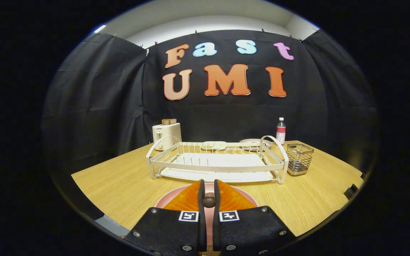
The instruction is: Take the plate from the dish rack, then take the spoon from the basket and place it into the plate.
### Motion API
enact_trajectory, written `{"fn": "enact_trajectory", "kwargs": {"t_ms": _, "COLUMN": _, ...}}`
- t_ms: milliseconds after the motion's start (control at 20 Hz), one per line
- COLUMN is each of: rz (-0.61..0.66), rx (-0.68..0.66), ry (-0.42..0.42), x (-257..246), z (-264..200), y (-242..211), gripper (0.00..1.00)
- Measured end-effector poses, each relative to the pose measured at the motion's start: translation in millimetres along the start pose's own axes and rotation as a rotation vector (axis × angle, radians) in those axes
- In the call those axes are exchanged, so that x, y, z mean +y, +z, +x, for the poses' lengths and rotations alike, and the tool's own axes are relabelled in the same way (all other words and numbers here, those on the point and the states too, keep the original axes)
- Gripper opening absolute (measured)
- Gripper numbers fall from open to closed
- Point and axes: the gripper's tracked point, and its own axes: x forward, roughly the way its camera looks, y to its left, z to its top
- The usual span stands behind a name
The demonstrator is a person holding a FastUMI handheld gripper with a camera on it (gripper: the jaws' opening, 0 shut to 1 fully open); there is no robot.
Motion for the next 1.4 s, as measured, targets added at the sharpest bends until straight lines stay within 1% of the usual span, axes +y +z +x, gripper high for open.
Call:
{"fn": "enact_trajectory", "kwargs": {"t_ms": 150, "rz": -0.013, "rx": -0.001, "ry": -0.003, "x": 0, "z": -1, "y": 0, "gripper": 0.13}}
{"fn": "enact_trajectory", "kwargs": {"t_ms": 300, "rz": -0.004, "rx": 0.029, "ry": -0.001, "x": 2, "z": -1, "y": -6, "gripper": 0.18}}
{"fn": "enact_trajectory", "kwargs": {"t_ms": 400, "rz": -0.001, "rx": 0.043, "ry": -0.012, "x": -3, "z": 0, "y": -8, "gripper": 0.34}}
{"fn": "enact_trajectory", "kwargs": {"t_ms": 450, "rz": 0.003, "rx": 0.047, "ry": -0.015, "x": -5, "z": 1, "y": -7, "gripper": 0.5}}
{"fn": "enact_trajectory", "kwargs": {"t_ms": 500, "rz": 0.008, "rx": 0.049, "ry": -0.017, "x": -8, "z": 1, "y": -5, "gripper": 0.58}}
{"fn": "enact_trajectory", "kwargs": {"t_ms": 550, "rz": 0.012, "rx": 0.051, "ry": -0.022, "x": -12, "z": 2, "y": -4, "gripper": 0.71}}
{"fn": "enact_trajectory", "kwargs": {"t_ms": 600, "rz": 0.012, "rx": 0.052, "ry": -0.03, "x": -17, "z": 2, "y": 0, "gripper": 0.76}}
{"fn": "enact_trajectory", "kwargs": {"t_ms": 650, "rz": 0.008, "rx": 0.055, "ry": -0.041, "x": -23, "z": 3, "y": 2, "gripper": 0.84}}
{"fn": "enact_trajectory", "kwargs": {"t_ms": 700, "rz": 0.003, "rx": 0.055, "ry": -0.052, "x": -29, "z": 4, "y": 6, "gripper": 0.88}}
{"fn": "enact_trajectory", "kwargs": {"t_ms": 750, "rz": -0.004, "rx": 0.055, "ry": -0.064, "x": -36, "z": 4, "y": 13, "gripper": 0.94}}
{"fn": "enact_trajectory", "kwargs": {"t_ms": 850, "rz": -0.009, "rx": 0.052, "ry": -0.081, "x": -49, "z": 6, "y": 27, "gripper": 0.97}}
{"fn": "enact_trajectory", "kwargs": {"t_ms": 1050, "rz": -0.003, "rx": 0.011, "ry": -0.124, "x": -84, "z": 5, "y": 66, "gripper": 0.97}}
{"fn": "enact_trajectory", "kwargs": {"t_ms": 1250, "rz": 0.021, "rx": 0.002, "ry": -0.165, "x": -122, "z": 7, "y": 94, "gripper": 0.97}}
{"fn": "enact_trajectory", "kwargs": {"t_ms": 1400, "rz": -0.014, "rx": -0.02, "ry": -0.208, "x": -152, "z": 9, "y": 117, "gripper": 0.97}}
